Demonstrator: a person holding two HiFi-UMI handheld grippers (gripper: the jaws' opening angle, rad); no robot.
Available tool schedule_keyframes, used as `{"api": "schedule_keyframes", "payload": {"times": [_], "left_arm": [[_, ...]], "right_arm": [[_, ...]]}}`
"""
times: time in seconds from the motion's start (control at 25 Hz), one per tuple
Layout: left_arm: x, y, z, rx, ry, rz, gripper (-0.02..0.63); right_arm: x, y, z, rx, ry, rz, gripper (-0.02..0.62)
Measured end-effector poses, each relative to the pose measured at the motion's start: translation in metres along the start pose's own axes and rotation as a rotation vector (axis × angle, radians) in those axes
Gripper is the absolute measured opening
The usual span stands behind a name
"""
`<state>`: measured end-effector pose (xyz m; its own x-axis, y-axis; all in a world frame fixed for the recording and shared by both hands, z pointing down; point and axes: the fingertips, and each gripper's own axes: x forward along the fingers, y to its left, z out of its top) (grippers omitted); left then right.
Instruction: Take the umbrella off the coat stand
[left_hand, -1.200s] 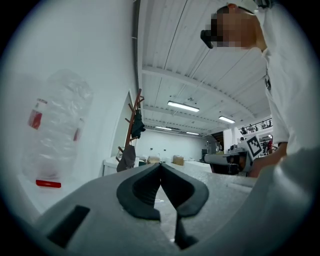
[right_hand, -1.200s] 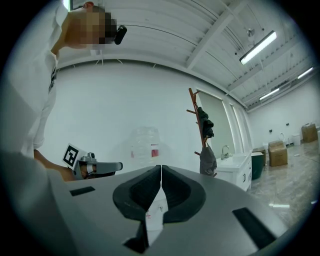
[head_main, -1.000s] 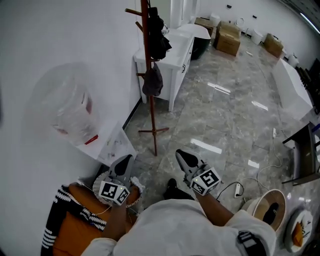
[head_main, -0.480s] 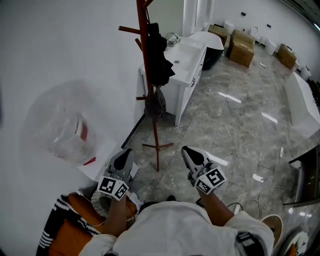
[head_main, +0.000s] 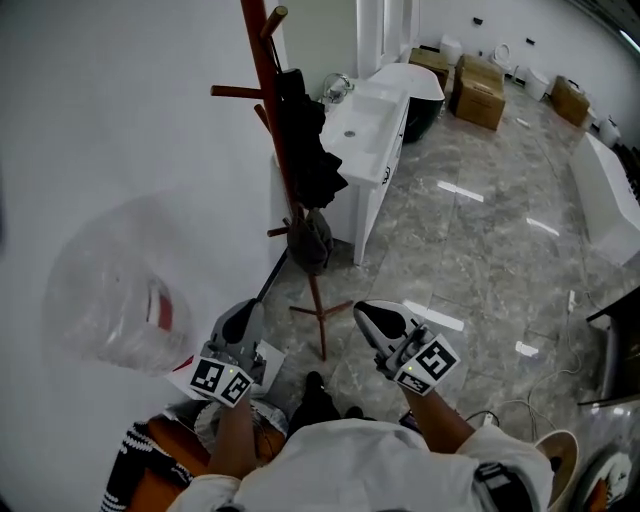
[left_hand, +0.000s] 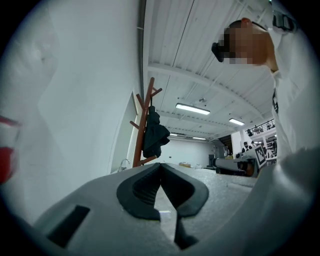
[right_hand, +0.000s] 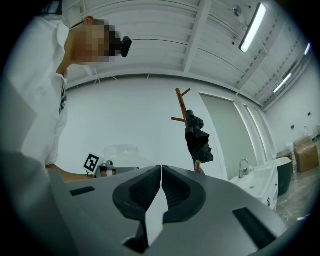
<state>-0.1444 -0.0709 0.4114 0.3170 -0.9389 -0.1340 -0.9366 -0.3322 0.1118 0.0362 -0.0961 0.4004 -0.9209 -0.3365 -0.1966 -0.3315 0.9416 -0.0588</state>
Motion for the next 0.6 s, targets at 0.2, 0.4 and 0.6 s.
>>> {"api": "schedule_keyframes", "payload": {"times": [0.2, 0.4, 0.6], "left_arm": [[0.04, 0.033, 0.016, 0.008, -0.024, -0.046, 0.01], [0.085, 0.065, 0.044, 0.036, -0.053, -0.09, 0.009], [0.12, 0.096, 0.063, 0.029, -0.055, -0.149, 0.01]], "right_arm": [[0.036, -0.023, 0.016, -0.048, 0.002, 0.003, 0.015], [0.071, -0.053, 0.042, -0.076, -0.031, -0.016, 0.017], [0.103, -0.077, 0.078, -0.093, -0.082, -0.06, 0.027]]}}
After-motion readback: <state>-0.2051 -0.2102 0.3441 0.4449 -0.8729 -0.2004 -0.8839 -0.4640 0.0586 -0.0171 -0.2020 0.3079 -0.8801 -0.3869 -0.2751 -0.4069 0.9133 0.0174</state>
